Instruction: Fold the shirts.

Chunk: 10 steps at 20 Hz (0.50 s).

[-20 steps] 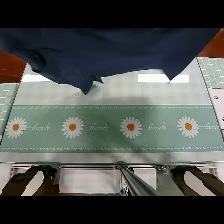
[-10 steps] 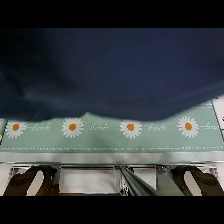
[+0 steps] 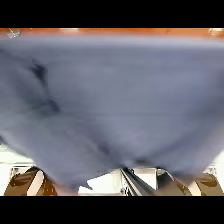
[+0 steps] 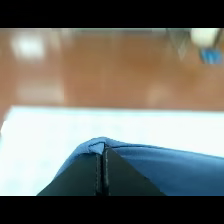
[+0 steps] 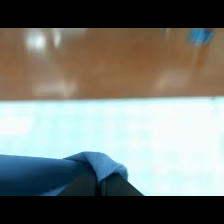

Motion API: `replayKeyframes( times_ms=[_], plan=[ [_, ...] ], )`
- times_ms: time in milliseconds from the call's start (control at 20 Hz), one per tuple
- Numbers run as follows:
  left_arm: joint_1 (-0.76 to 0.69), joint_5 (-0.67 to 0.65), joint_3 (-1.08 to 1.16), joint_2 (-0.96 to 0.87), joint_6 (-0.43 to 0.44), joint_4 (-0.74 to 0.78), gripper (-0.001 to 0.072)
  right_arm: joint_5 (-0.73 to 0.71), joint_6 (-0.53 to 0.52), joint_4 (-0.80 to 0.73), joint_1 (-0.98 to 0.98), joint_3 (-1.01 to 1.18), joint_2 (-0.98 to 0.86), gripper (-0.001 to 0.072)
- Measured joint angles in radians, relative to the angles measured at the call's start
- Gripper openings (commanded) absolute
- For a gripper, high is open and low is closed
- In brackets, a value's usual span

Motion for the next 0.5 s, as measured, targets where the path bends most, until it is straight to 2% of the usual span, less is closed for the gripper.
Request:
replayKeyframes(
  times_ms=[250, 500],
  plan=[
    [-0.029, 0.202, -0.267, -0.150, 0.017, -0.063, 0.0017, -0.182, -0.036, 0.094, 0.009, -0.331, -0.136, 0.0025],
    [-0.125, 0.449, -0.360, -0.441, -0.033, -0.081, 0.0017, -0.460, -0.081, 0.124, 0.080, -0.415, -0.469, 0.0025]
  ],
)
